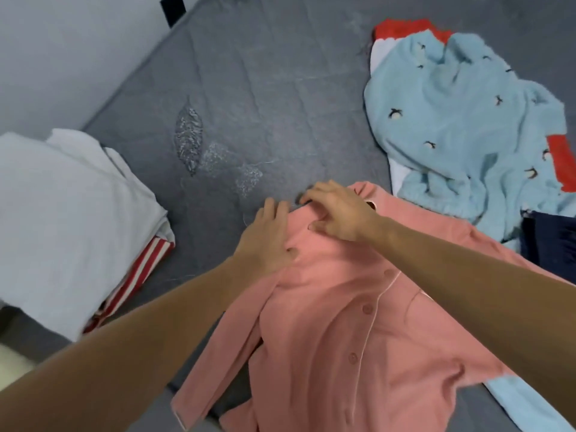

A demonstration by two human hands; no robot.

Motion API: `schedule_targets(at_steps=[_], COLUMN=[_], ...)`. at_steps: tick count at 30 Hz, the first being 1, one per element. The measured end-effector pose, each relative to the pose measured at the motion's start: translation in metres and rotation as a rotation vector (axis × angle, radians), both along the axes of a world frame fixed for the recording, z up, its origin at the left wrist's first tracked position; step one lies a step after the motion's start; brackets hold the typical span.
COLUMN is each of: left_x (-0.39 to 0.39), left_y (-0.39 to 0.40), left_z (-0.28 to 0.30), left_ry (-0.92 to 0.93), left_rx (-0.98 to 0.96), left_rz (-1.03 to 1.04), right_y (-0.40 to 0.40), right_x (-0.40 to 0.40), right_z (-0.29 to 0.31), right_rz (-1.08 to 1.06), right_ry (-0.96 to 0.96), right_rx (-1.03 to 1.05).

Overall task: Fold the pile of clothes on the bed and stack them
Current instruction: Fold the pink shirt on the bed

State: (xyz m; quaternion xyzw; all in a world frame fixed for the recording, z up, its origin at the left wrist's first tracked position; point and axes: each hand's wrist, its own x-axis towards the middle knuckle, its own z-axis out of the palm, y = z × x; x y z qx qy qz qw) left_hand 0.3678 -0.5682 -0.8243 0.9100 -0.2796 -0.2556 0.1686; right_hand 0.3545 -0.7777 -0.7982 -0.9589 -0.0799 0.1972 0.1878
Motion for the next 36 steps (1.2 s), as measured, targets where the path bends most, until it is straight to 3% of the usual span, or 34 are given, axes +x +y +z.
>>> schedule_targets(at_steps=[5, 13, 17, 20, 23, 26, 28, 32, 36], left_x=[0.000, 0.036, 0.049, 0.051, 0.056, 0.067, 0.075, 0.091, 0.097], left_y=[0.007, 0.033, 0.040, 0.041, 0.046, 0.060, 0.070, 0.085, 0.095], left_z=[-0.003, -0.010, -0.013, -0.011, -0.006, -0.002, -0.001, 0.000, 0.003], left_ry=[-0.056, 0.164, 0.356, 0.435, 0.518, 0.663, 0.629, 0.372, 0.335], left_rx=[-0.073, -0.309, -0.429, -0.506, -0.512, -0.375, -0.311, -0.455, -0.463], left_rz=[0.045, 0.392, 0.509, 0.598, 0.555, 0.380, 0.374, 0.547, 0.418], right_y=[0.009, 0.011, 0.023, 0.031, 0.031, 0.027, 0.024, 0.031, 0.069], right_x=[0.008, 0.024, 0.032, 0.041, 0.051, 0.060, 0.065, 0.075, 0.090], right_z=[-0.008, -0.006, -0.002, -0.004, -0.005, -0.004, -0.003, -0.003, -0.002], right_rz=[0.038, -0.113, -0.017, -0.114, -0.210, -0.214, -0.219, -0.233, -0.165], right_ry=[-0.033, -0.029, 0.079, 0.049, 0.052, 0.068, 0.063, 0.136, 0.259], right_rx=[0.041, 0.207, 0.225, 0.266, 0.289, 0.245, 0.211, 0.153, 0.304])
